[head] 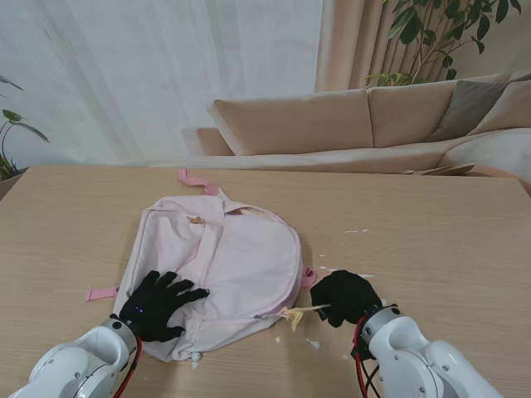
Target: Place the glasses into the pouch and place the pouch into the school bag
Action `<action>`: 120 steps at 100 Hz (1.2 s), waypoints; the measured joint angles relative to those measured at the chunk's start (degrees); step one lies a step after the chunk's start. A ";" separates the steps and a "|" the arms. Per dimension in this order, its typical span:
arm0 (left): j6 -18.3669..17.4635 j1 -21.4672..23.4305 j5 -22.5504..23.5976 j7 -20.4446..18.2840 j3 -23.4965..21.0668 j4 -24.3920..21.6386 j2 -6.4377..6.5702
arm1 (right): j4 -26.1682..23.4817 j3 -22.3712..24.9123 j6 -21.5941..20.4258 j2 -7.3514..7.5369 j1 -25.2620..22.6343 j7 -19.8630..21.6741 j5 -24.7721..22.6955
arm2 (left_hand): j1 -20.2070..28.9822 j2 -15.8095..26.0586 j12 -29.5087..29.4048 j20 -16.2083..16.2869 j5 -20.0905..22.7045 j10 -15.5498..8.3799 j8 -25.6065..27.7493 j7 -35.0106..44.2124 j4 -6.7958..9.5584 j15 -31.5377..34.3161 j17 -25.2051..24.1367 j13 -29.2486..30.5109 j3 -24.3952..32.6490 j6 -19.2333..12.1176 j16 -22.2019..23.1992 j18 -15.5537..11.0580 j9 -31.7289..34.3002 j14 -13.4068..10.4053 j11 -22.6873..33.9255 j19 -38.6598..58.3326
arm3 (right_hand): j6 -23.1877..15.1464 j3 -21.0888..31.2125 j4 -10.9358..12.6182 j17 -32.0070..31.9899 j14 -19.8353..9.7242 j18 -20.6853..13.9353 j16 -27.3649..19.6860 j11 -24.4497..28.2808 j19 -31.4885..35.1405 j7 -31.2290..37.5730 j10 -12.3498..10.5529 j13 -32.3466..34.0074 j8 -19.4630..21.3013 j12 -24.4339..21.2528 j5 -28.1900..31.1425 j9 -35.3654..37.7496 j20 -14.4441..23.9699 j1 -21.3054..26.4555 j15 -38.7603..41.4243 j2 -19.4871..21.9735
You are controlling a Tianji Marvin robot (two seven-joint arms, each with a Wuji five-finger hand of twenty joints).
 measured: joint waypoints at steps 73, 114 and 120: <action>-8.00 7.88 -11.59 2.40 -5.43 -10.42 -0.65 | 3.82 -2.03 -0.16 0.16 5.12 -0.98 1.15 | -3.11 -0.04 -0.01 -0.07 1.17 2.46 1.28 11.85 0.00 0.25 -0.51 -0.05 -1.28 10.21 0.14 1.47 0.70 2.02 3.24 -0.02 | -0.12 0.07 -0.04 0.00 0.01 0.04 0.00 0.06 0.00 0.00 -0.04 0.00 0.66 0.17 0.00 0.02 0.72 0.00 0.00 0.10; 7.90 0.57 -6.23 12.46 14.65 -3.70 -0.22 | 3.85 -2.36 -0.77 0.10 5.60 -1.08 1.47 | -4.72 -0.09 0.27 -0.07 1.18 4.05 -4.02 0.99 0.00 -0.01 -1.00 -0.10 -2.09 16.27 -0.01 1.47 -1.79 1.52 -4.81 -0.02 | -0.13 0.09 -0.04 0.00 0.02 0.05 0.00 0.07 0.00 0.00 -0.04 0.00 0.68 0.19 0.00 0.03 0.74 0.00 0.00 0.10; 10.34 -0.73 -5.62 14.73 16.53 -1.95 -0.45 | 3.84 -2.33 -0.93 0.10 5.58 -1.08 1.47 | -4.11 -0.09 2.34 -0.06 1.18 4.13 -2.27 1.09 0.00 0.31 -1.01 -0.10 -0.75 16.28 1.54 1.47 -1.98 1.52 -4.00 -0.01 | -0.13 0.09 -0.04 0.00 0.03 0.05 0.00 0.07 0.00 0.00 -0.04 0.00 0.68 0.20 0.00 0.03 0.75 0.00 0.00 0.10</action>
